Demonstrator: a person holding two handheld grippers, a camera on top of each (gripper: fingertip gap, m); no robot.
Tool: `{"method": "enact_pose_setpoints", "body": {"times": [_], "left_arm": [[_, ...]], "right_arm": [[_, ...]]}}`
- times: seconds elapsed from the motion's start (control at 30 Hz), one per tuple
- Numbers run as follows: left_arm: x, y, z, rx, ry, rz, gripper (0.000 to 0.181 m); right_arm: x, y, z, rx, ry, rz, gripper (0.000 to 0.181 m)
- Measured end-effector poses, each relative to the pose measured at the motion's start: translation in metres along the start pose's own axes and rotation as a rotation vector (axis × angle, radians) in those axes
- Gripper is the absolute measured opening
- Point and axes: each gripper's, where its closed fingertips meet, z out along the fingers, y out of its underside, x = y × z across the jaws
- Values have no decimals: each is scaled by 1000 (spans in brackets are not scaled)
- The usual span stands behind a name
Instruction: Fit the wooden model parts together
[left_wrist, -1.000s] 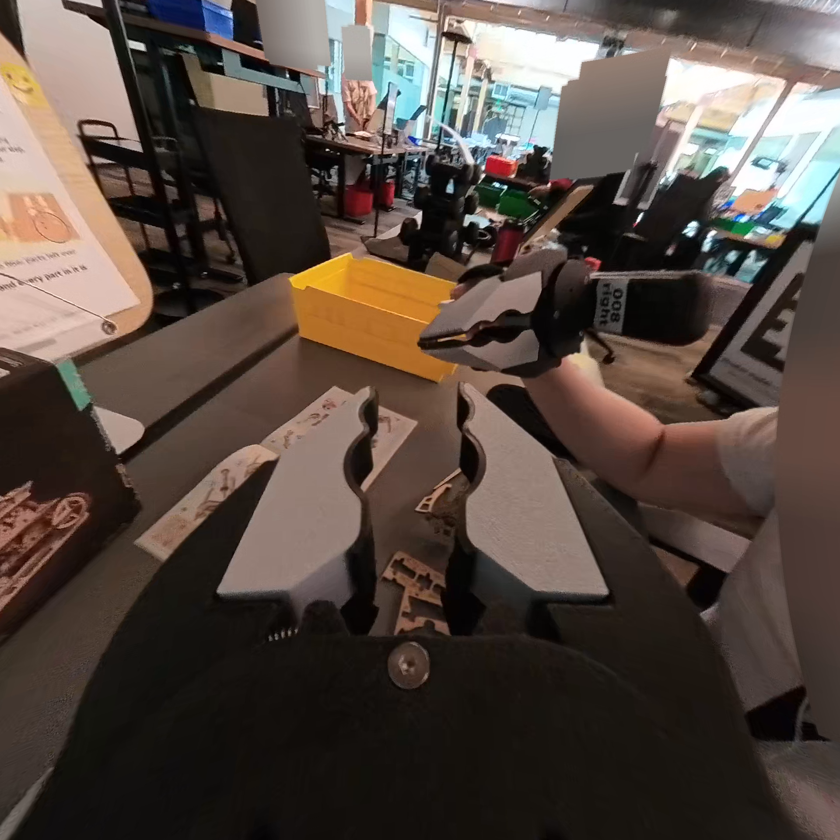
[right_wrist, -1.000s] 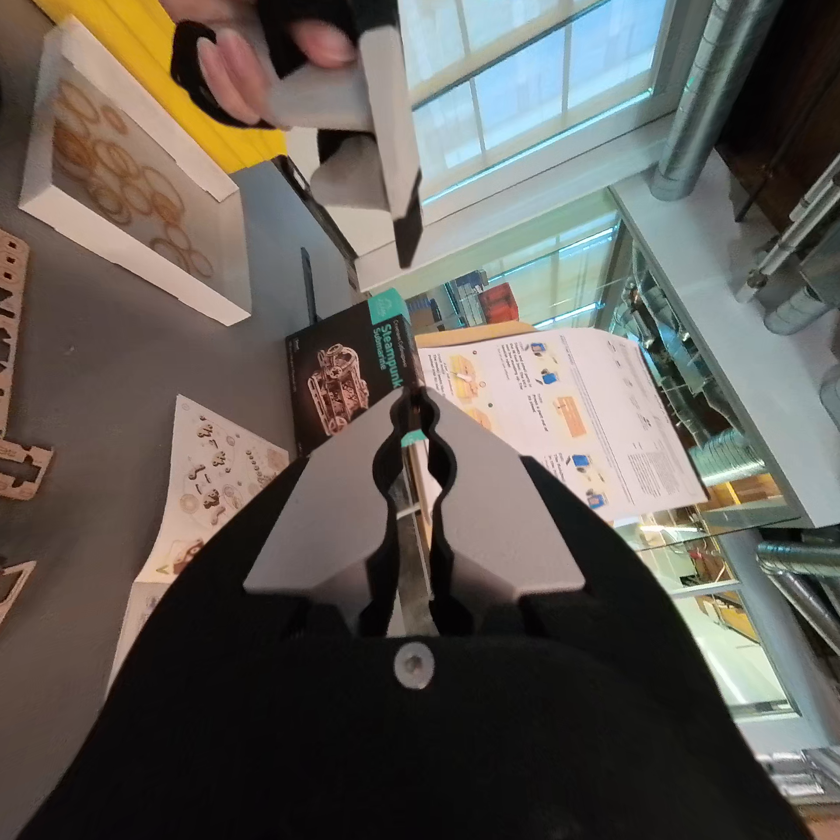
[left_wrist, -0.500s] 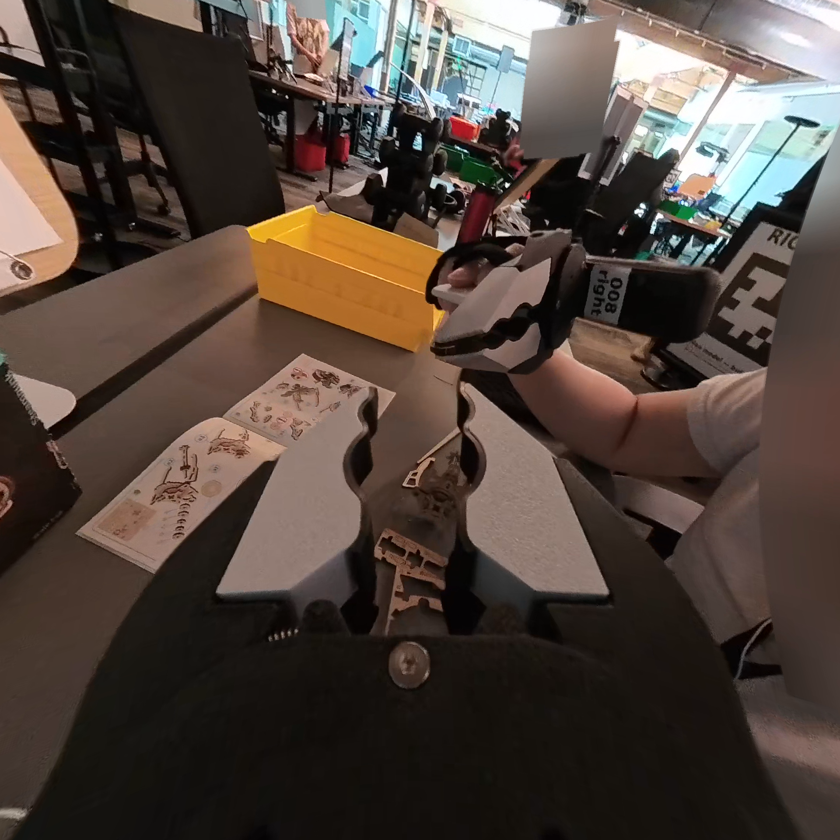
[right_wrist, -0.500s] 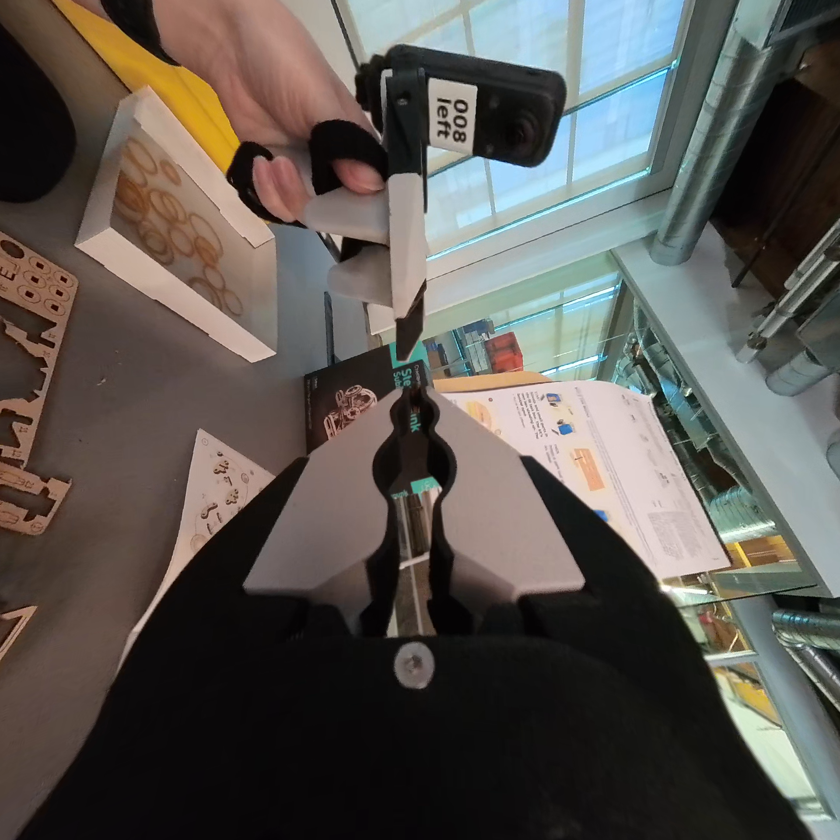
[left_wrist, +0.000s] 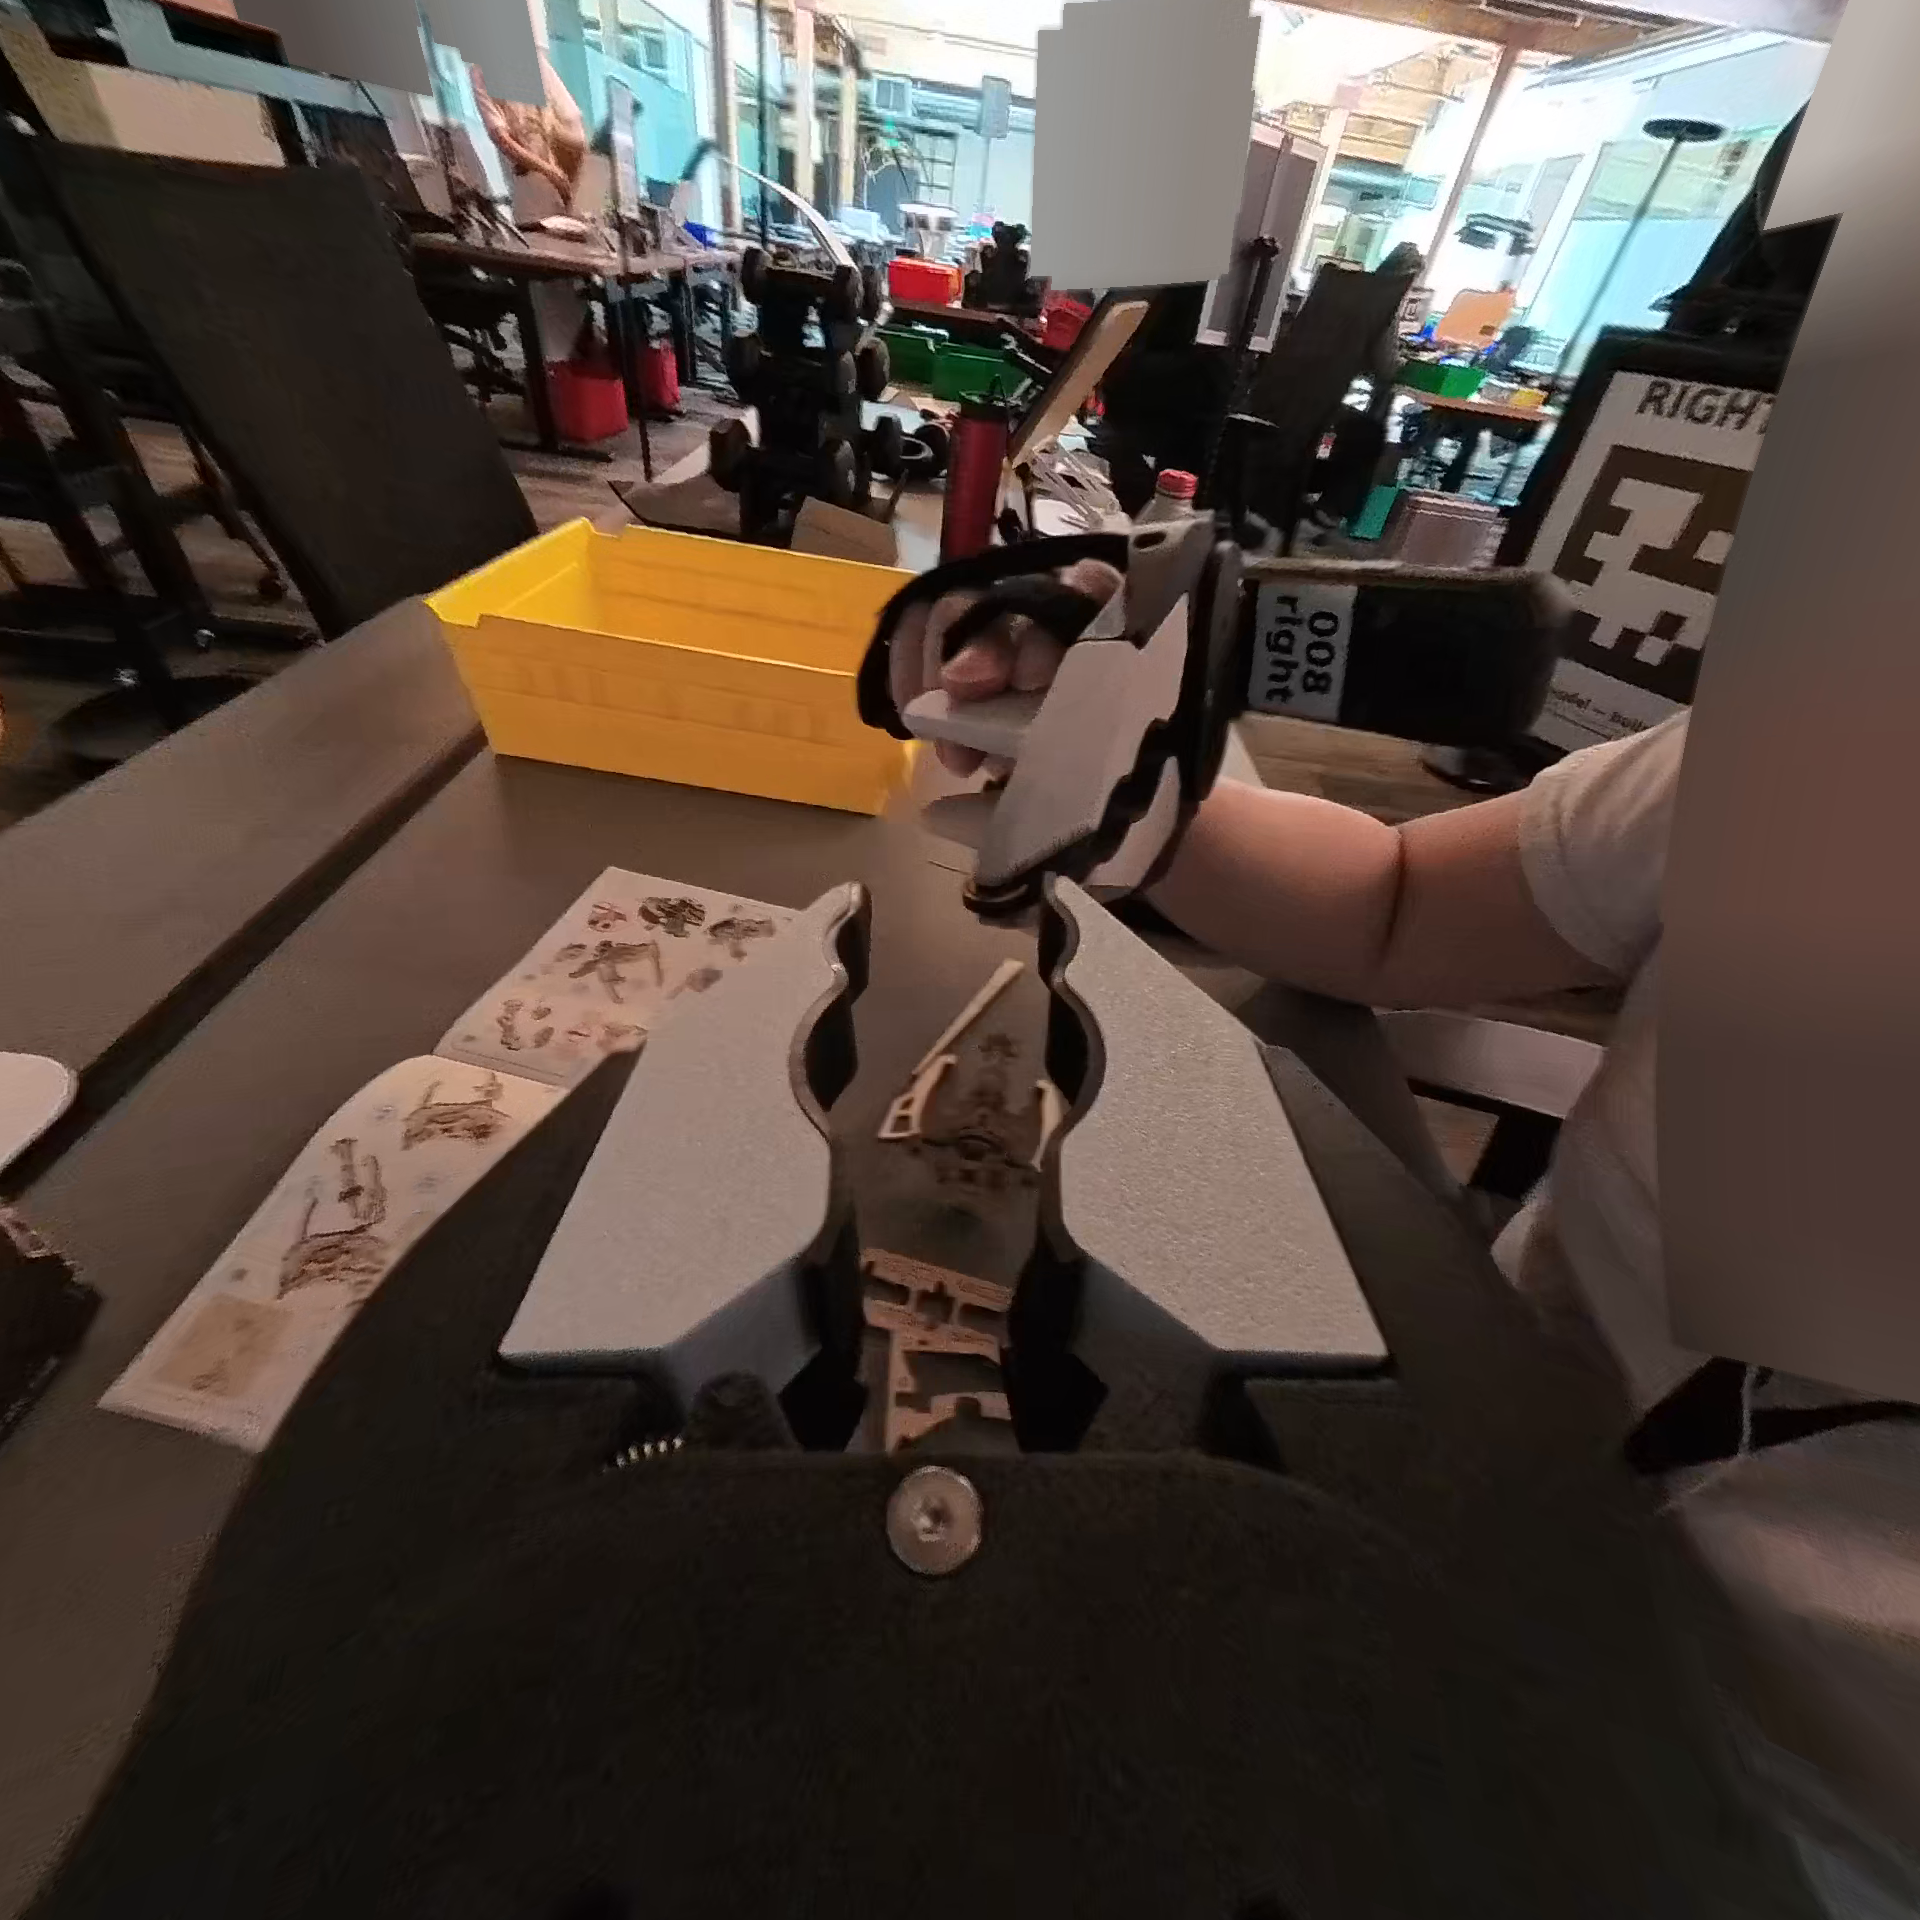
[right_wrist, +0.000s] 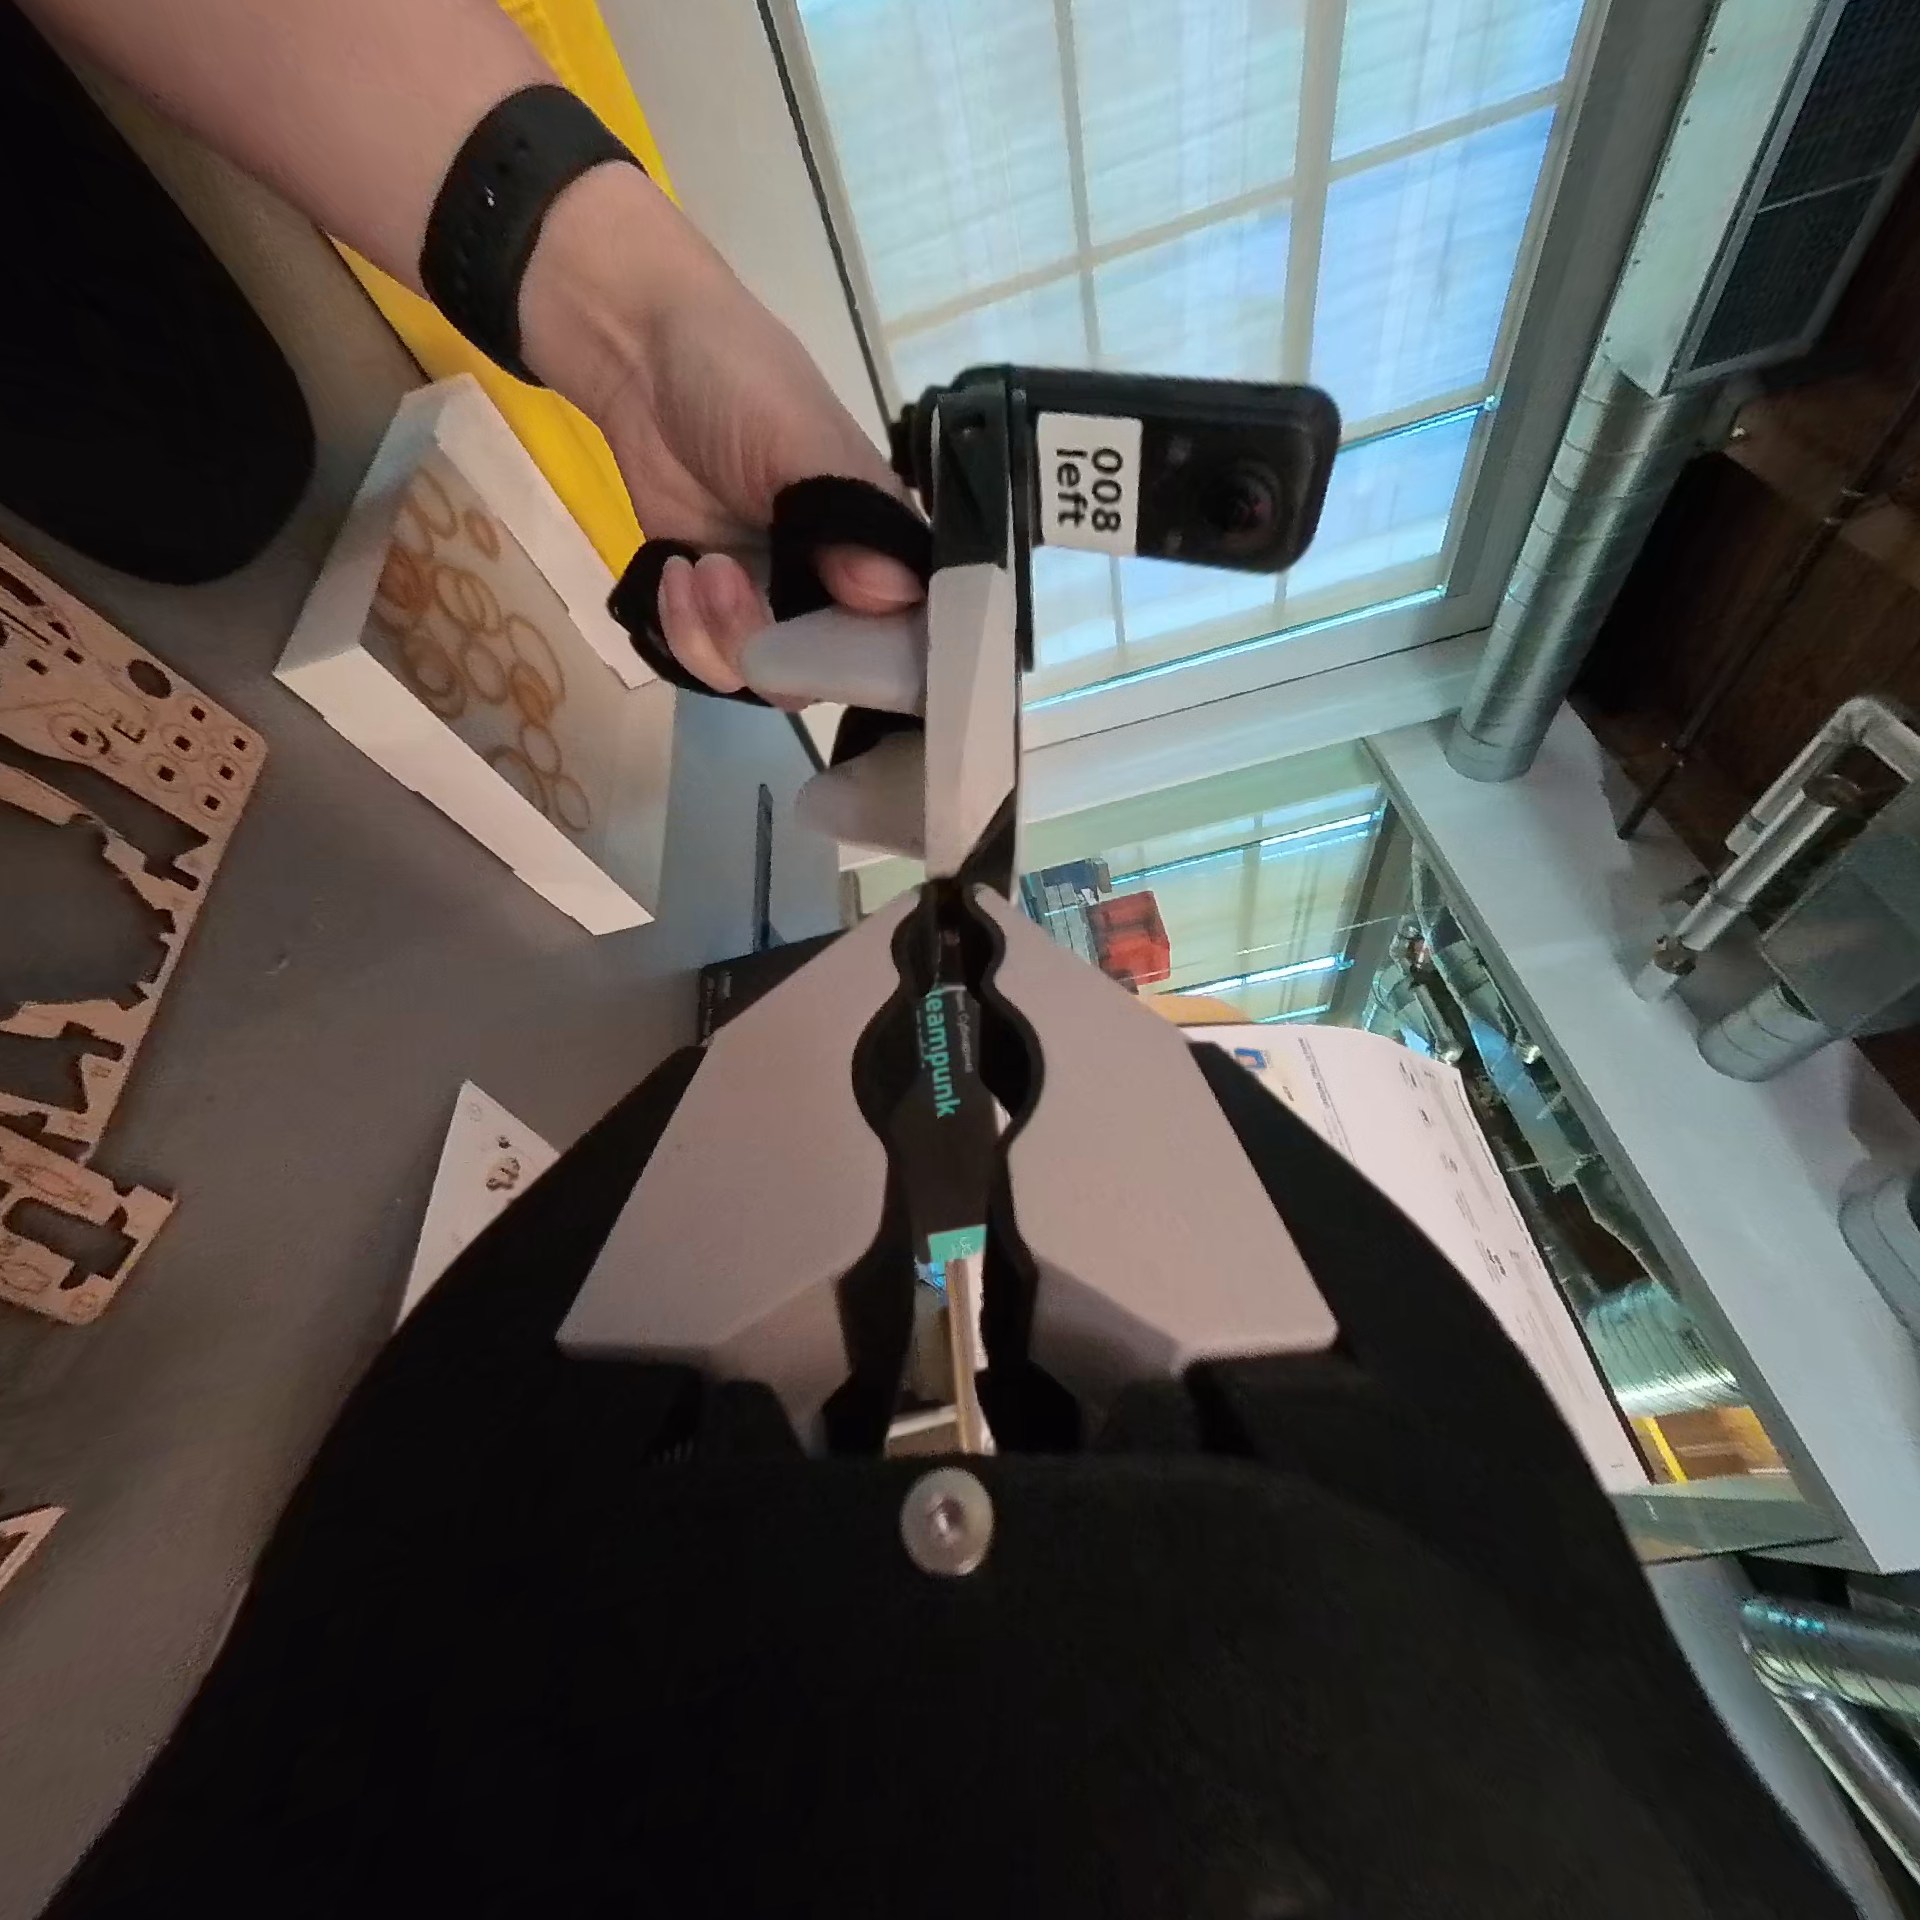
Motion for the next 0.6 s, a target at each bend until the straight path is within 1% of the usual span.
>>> {"method": "enact_pose_setpoints", "body": {"times": [0.07, 0.17, 0.3, 0.47, 0.6], "left_arm": [[6, -2, 0, 15, 59, -43, 22], [17, -3, 0, 28, 139, -74, 13], [20, 2, 2, 2, 168, -82, 15], [24, -1, 2, 22, 188, -77, 14], [25, 0, 2, 21, 201, -84, 12]], "right_arm": [[2, -2, 0, 4, 7, 1, 1], [3, -8, -2, 40, -1, 31, 1], [2, -9, -1, 42, -6, 36, 1], [5, -13, -3, 73, -3, 74, 1], [4, -13, -3, 70, -6, 68, 1]]}}
